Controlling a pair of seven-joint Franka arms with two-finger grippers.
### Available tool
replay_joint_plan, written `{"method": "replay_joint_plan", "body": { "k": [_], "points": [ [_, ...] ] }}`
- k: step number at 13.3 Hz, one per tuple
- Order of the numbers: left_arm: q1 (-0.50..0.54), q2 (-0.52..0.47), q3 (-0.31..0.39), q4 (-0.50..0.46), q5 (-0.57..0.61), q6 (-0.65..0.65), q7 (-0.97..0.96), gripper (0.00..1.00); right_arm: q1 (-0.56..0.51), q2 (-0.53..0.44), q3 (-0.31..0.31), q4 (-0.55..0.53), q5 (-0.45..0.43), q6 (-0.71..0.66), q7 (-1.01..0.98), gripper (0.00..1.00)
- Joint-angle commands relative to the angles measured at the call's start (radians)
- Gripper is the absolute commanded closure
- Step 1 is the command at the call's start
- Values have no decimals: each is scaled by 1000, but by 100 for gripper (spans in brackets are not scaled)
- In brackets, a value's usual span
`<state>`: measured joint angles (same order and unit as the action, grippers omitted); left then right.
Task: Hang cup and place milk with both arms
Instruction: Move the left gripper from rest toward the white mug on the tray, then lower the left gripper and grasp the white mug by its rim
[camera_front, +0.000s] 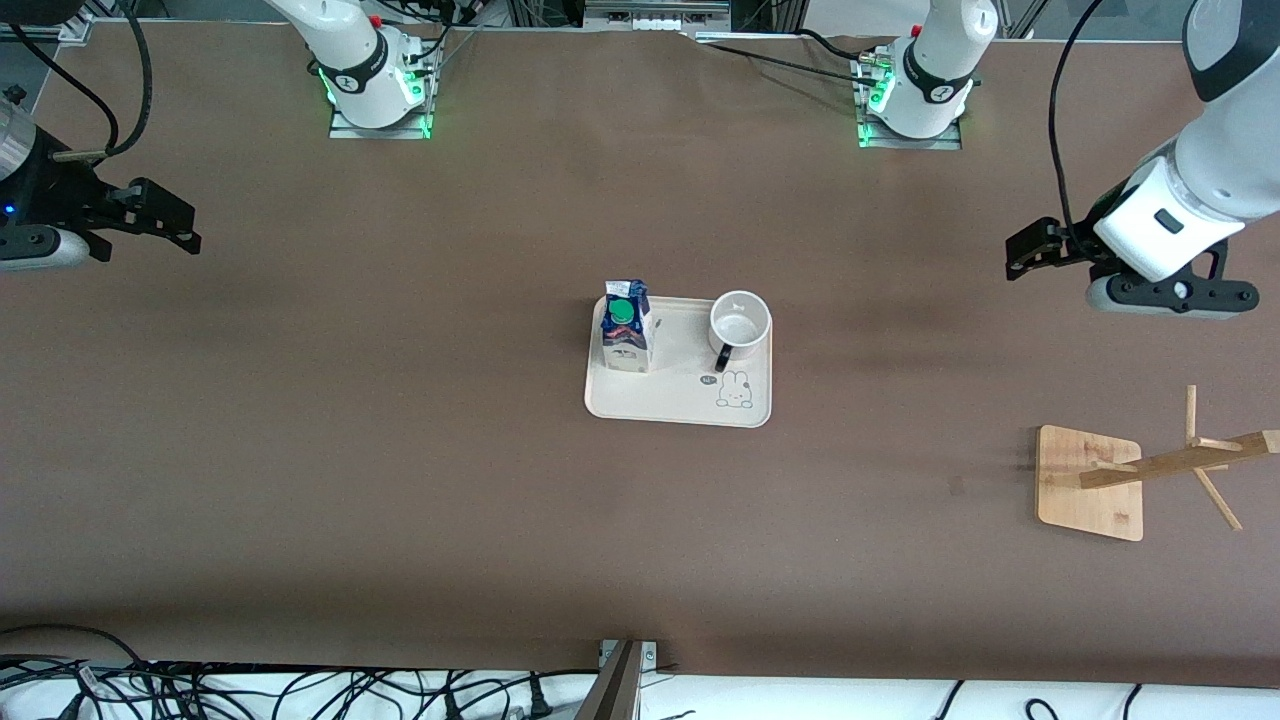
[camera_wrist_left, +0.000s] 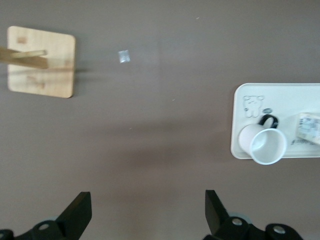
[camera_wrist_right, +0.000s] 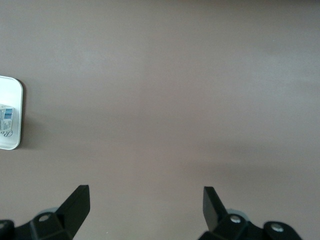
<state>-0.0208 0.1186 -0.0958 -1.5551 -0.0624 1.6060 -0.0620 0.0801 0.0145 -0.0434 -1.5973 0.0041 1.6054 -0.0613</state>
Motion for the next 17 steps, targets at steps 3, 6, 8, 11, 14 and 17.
{"method": "replay_joint_plan", "body": {
  "k": [3,6,8,11,14,17],
  "points": [
    [-92,206,4,255,-25,32,21,0,-3,7,5,16,-13,-4,-3,0],
    [-142,309,4,366,-19,104,22,0,-5,7,5,16,-13,-4,-3,0],
    [-171,331,4,366,-11,139,22,0,-5,7,5,16,-13,-4,-3,0],
    [-198,393,11,371,15,227,13,0,-6,10,5,16,-13,-2,-3,0],
    [-284,483,22,372,32,327,-83,0,-6,10,5,16,-13,-2,-3,0],
    [-368,553,19,365,104,334,-175,0,-6,12,5,16,-12,-4,-3,0]
  ]
}}
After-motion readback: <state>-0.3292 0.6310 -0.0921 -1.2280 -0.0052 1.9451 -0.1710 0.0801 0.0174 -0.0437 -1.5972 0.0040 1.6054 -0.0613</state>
